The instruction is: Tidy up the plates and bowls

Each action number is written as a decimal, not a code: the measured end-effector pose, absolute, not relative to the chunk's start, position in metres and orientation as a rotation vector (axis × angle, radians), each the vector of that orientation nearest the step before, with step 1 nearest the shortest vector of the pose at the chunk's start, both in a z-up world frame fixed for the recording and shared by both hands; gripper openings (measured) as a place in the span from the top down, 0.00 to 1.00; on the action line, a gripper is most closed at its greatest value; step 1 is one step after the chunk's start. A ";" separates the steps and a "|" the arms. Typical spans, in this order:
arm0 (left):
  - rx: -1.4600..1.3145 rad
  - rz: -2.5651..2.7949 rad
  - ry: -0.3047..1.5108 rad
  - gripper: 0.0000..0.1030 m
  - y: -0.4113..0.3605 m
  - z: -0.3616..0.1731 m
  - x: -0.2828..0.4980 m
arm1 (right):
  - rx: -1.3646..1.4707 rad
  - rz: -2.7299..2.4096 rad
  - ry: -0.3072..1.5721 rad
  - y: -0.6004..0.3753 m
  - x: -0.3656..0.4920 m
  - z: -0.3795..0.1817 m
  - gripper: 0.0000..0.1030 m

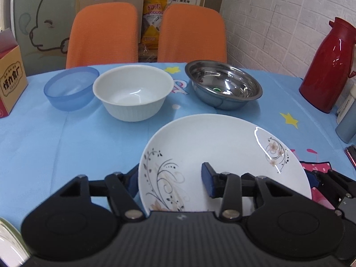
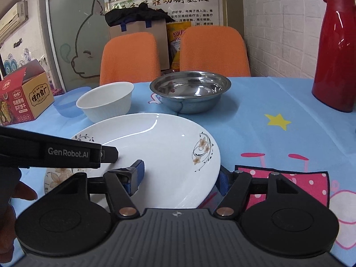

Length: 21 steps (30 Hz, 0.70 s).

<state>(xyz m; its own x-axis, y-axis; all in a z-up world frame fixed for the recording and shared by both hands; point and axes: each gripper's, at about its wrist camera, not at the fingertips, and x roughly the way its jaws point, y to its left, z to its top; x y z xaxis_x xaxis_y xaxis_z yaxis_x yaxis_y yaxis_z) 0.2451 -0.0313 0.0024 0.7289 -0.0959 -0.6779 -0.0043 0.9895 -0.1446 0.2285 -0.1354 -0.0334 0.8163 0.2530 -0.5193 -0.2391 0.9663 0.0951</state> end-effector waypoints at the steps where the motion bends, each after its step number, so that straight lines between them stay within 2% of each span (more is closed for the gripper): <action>1: -0.148 -0.052 0.747 0.59 -0.028 0.004 0.241 | 0.026 0.261 0.549 -0.134 0.224 -0.032 0.00; 10: -0.209 -0.036 0.672 0.59 0.004 0.031 0.185 | 0.041 0.300 0.497 -0.110 0.185 -0.012 0.00; 21: -0.237 0.125 0.602 0.58 0.082 0.051 0.086 | 0.016 0.469 0.458 -0.030 0.130 0.006 0.00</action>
<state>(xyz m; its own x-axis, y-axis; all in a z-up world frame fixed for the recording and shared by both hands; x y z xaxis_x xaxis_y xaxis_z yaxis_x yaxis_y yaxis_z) 0.0864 0.0817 0.0509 0.8176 0.0475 -0.5738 -0.1852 0.9653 -0.1840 0.1298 -0.0302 0.0060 0.7925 0.4398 -0.4225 -0.4329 0.8937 0.1182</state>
